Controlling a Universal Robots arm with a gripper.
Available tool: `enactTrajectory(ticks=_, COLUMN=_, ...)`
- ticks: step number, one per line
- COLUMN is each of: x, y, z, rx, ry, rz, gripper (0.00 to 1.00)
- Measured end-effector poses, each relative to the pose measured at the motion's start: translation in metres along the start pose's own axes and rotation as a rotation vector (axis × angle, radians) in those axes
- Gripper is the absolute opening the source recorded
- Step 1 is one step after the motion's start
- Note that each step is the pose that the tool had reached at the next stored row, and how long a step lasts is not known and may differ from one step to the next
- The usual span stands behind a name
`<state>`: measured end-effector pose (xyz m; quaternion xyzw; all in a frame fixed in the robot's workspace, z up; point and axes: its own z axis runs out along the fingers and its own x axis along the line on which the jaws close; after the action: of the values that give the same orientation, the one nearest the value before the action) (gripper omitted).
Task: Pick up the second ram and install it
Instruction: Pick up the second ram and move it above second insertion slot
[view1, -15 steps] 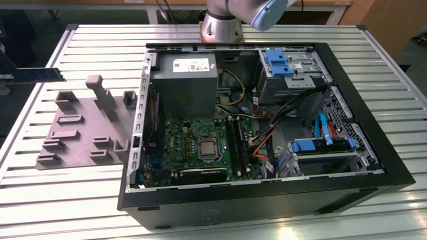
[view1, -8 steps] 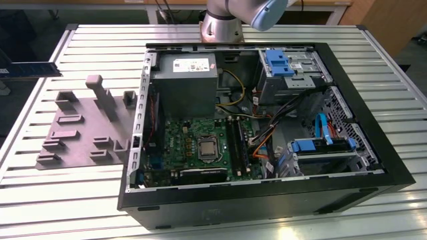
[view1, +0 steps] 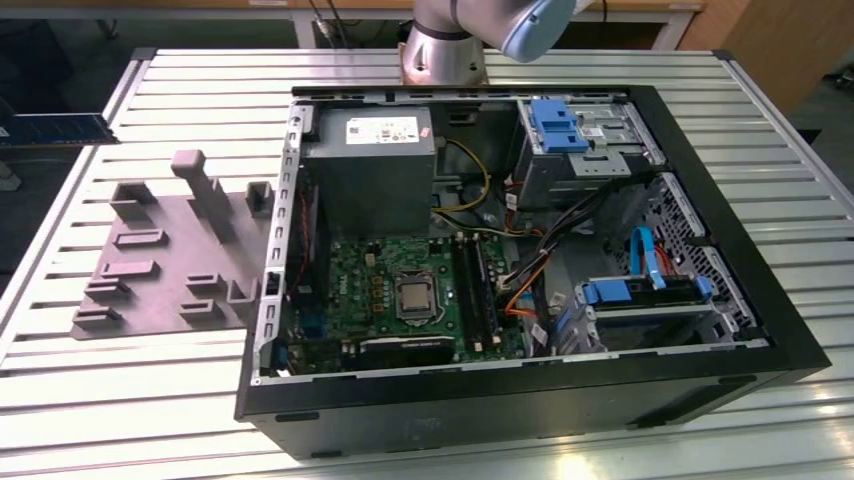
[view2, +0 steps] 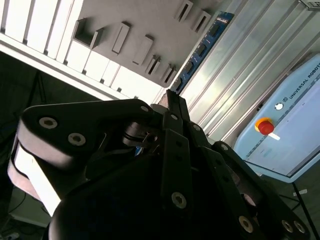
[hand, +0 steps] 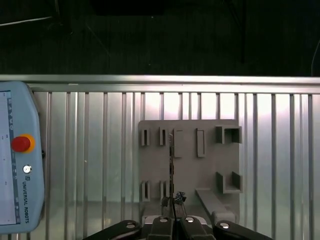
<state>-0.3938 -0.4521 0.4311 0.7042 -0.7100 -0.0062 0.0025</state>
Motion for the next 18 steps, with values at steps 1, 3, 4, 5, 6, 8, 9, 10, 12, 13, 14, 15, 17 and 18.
enactTrajectory(ticks=1, x=0.0000, y=0.0000, z=-0.0002, rx=-0.0001, ry=0.0001, rz=0.000, gripper=0.12)
enactTrajectory(ticks=3, x=0.0000, y=0.0000, z=-0.0005, rx=-0.0002, ry=0.0001, rz=0.000, gripper=0.12)
enactTrajectory(ticks=4, x=0.0000, y=-0.0002, z=-0.0005, rx=-0.0002, ry=0.0001, rz=0.000, gripper=0.12)
enactTrajectory(ticks=5, x=-0.0001, y=-0.0004, z=-0.0007, rx=-0.0004, ry=0.0003, rz=0.000, gripper=0.12)
enactTrajectory(ticks=6, x=-0.0001, y=-0.0008, z=-0.0007, rx=-0.0004, ry=0.0003, rz=0.000, gripper=0.12)
enactTrajectory(ticks=8, x=0.0000, y=-0.0019, z=-0.0006, rx=-0.0003, ry=0.0002, rz=0.000, gripper=0.12)
enactTrajectory(ticks=9, x=0.0000, y=-0.0027, z=-0.0006, rx=-0.0003, ry=0.0002, rz=0.000, gripper=0.12)
enactTrajectory(ticks=10, x=0.0000, y=-0.0036, z=-0.0006, rx=-0.0002, ry=0.0002, rz=0.000, gripper=0.12)
enactTrajectory(ticks=12, x=0.0000, y=-0.0056, z=-0.0006, rx=-0.0002, ry=0.0002, rz=0.000, gripper=0.12)
enactTrajectory(ticks=13, x=0.0000, y=-0.0066, z=-0.0007, rx=-0.0003, ry=0.0002, rz=0.000, gripper=0.12)
enactTrajectory(ticks=14, x=-0.0001, y=-0.0076, z=-0.0006, rx=-0.0003, ry=0.0002, rz=0.000, gripper=0.12)
enactTrajectory(ticks=15, x=-0.0001, y=-0.0086, z=-0.0007, rx=-0.0002, ry=0.0002, rz=0.000, gripper=0.12)
enactTrajectory(ticks=17, x=-0.0001, y=-0.0109, z=-0.0007, rx=-0.0003, ry=0.0002, rz=0.000, gripper=0.12)
enactTrajectory(ticks=18, x=-0.0001, y=-0.0121, z=-0.0007, rx=-0.0002, ry=0.0002, rz=0.000, gripper=0.12)
